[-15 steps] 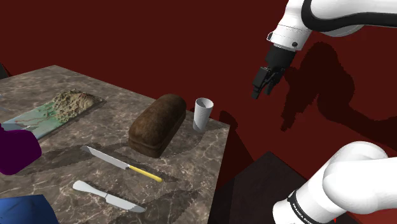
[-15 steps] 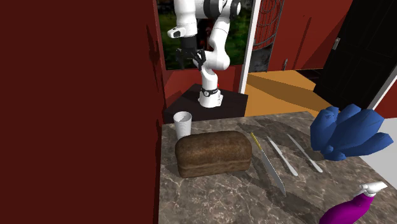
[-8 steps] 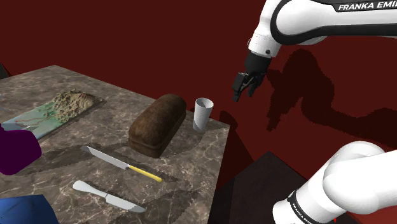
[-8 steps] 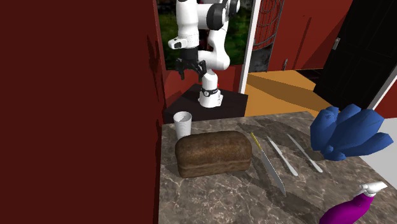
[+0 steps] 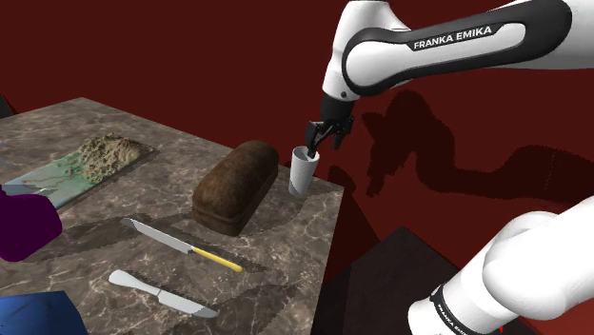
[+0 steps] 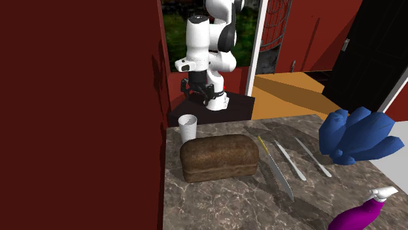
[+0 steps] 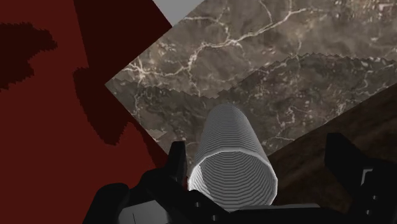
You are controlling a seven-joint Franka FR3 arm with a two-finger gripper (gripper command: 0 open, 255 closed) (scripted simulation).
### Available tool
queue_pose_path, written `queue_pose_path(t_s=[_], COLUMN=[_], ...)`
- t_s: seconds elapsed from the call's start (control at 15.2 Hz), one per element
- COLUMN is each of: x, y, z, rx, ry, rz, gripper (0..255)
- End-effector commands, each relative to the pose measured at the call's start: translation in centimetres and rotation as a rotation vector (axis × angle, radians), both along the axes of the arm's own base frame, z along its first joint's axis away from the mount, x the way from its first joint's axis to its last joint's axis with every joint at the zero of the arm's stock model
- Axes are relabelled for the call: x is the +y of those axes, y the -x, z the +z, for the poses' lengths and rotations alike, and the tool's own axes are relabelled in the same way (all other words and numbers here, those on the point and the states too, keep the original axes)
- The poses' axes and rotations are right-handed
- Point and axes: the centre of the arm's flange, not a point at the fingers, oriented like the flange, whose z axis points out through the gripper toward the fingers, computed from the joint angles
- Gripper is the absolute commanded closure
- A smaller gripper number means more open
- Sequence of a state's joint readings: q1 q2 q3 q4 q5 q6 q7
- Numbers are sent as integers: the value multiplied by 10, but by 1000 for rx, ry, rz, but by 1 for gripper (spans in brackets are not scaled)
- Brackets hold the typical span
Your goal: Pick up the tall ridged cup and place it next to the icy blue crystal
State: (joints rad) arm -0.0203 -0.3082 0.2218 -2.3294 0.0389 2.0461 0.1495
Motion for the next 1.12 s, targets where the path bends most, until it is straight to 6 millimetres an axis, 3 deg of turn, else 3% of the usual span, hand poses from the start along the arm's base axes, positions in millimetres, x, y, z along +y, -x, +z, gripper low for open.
queue_pose_path(t_s=[0.0, 0.33, 0.79, 1.06], x=[11, 35, 32, 32], y=[-20, -64, -66, -66], z=[-14, -45, -85, -85], rx=[-7, -22, -22, -22], ry=[16, 52, 52, 52], rz=[-5, -17, -17, -17], gripper=[0, 0, 0, 0])
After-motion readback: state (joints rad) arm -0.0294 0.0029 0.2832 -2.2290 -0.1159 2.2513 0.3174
